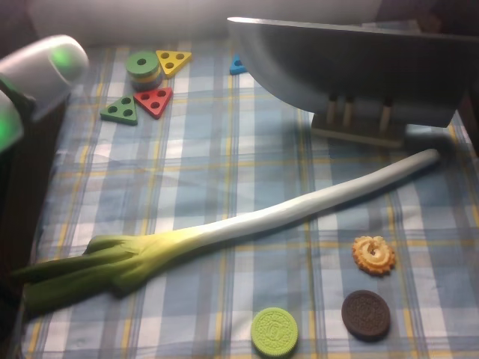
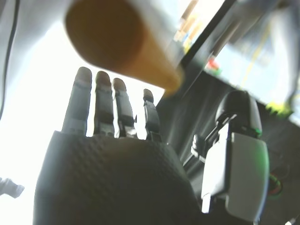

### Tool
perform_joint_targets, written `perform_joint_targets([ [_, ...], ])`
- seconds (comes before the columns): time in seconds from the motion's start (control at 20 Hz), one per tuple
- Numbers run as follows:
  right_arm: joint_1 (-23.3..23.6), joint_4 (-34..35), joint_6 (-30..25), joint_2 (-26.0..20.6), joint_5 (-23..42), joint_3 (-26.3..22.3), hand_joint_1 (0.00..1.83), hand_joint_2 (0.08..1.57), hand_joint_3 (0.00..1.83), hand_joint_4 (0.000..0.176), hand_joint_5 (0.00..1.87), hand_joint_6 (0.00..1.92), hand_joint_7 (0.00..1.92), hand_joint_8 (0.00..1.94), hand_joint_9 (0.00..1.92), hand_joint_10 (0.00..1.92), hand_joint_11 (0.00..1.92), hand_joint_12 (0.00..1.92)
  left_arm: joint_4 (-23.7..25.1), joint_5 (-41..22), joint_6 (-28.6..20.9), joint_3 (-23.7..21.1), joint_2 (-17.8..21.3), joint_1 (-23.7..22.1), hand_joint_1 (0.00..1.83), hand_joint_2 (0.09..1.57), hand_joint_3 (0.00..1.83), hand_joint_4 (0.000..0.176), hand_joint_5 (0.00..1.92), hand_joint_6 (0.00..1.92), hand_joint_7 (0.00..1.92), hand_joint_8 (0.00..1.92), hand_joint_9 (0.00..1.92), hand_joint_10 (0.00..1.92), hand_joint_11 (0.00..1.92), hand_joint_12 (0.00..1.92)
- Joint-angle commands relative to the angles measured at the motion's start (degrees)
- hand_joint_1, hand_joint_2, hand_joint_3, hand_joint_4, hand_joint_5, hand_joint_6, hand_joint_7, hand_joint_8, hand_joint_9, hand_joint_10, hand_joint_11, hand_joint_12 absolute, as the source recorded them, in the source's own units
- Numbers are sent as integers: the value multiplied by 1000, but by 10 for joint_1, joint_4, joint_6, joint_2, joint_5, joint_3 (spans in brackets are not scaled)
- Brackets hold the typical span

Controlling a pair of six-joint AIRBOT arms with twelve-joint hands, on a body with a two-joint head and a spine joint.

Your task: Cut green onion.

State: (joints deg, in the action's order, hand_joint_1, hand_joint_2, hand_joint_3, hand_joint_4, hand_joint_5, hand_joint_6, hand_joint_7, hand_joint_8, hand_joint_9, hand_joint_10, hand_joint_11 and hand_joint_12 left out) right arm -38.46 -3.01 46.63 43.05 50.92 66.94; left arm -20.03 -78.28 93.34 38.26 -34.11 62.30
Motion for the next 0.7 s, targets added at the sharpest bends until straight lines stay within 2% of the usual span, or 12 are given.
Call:
perform_joint_targets([
  [0.0,-3,21,0,-11,111,-7,544,1017,0,176,0,0,41,10,3,1,0,0,3,-90,-28,9,2,-5,0,1347,1,0,56,0,79,0,105,9,0,0],
  [0.05,-15,29,2,-18,137,-17,518,1006,0,176,0,0,55,13,14,5,0,0,3,-94,-49,14,1,-5,0,1339,0,0,52,0,85,4,122,14,3,1],
  [0.1,-40,46,9,-27,181,-31,498,1010,0,176,0,0,39,5,17,5,0,0,5,-106,-98,27,-1,3,0,1303,0,0,66,6,106,11,140,19,27,13],
  [0.15,-65,59,11,-32,219,-42,436,1068,17,157,0,0,63,11,40,12,0,0,6,-120,-149,39,-4,7,0,1275,0,0,89,14,98,6,104,3,65,31],
  [0.2,-95,75,11,-36,262,-54,461,1068,12,170,0,0,74,12,38,9,0,0,6,-139,-214,55,-10,16,110,1321,0,0,77,6,51,3,20,0,12,5],
  [0.3,-151,105,11,-38,331,-75,746,1004,0,176,109,12,111,7,59,6,0,0,7,-172,-315,81,-21,35,434,1360,4,0,35,5,3,0,0,0,0,0],
  [0.4,-199,136,8,-32,403,-94,746,1058,8,176,276,21,107,4,45,0,0,0,7,-201,-399,103,-34,54,456,1317,0,0,54,10,33,9,6,2,0,0],
  [0.45,-224,146,-3,-26,446,-101,906,1053,2,145,307,13,127,4,32,0,0,0,7,-210,-433,111,-40,59,427,1308,0,0,56,8,57,13,45,14,7,4],
  [0.5,-239,147,-13,-19,473,-103,912,1036,0,129,176,2,140,6,57,9,0,0,10,-211,-445,115,-43,59,376,1275,0,0,21,2,80,16,73,21,4,4],
  [0.55,-246,147,-17,-13,492,-105,1052,1005,0,44,182,12,139,4,106,26,3,1,13,-211,-451,116,-45,58,367,1231,0,0,41,4,114,8,99,13,10,11],
  [0.6,-251,146,-17,-9,501,-109,1070,1031,0,31,109,2,27,0,59,5,10,4,18,-211,-453,116,-46,56,327,1130,0,0,46,2,107,3,70,3,2,7],
  [0.65,-245,134,-17,-5,501,-110,958,1106,6,15,104,1,37,3,100,8,16,6,23,-211,-464,117,-48,54,230,1174,10,0,74,10,107,2,70,3,3,8],
])
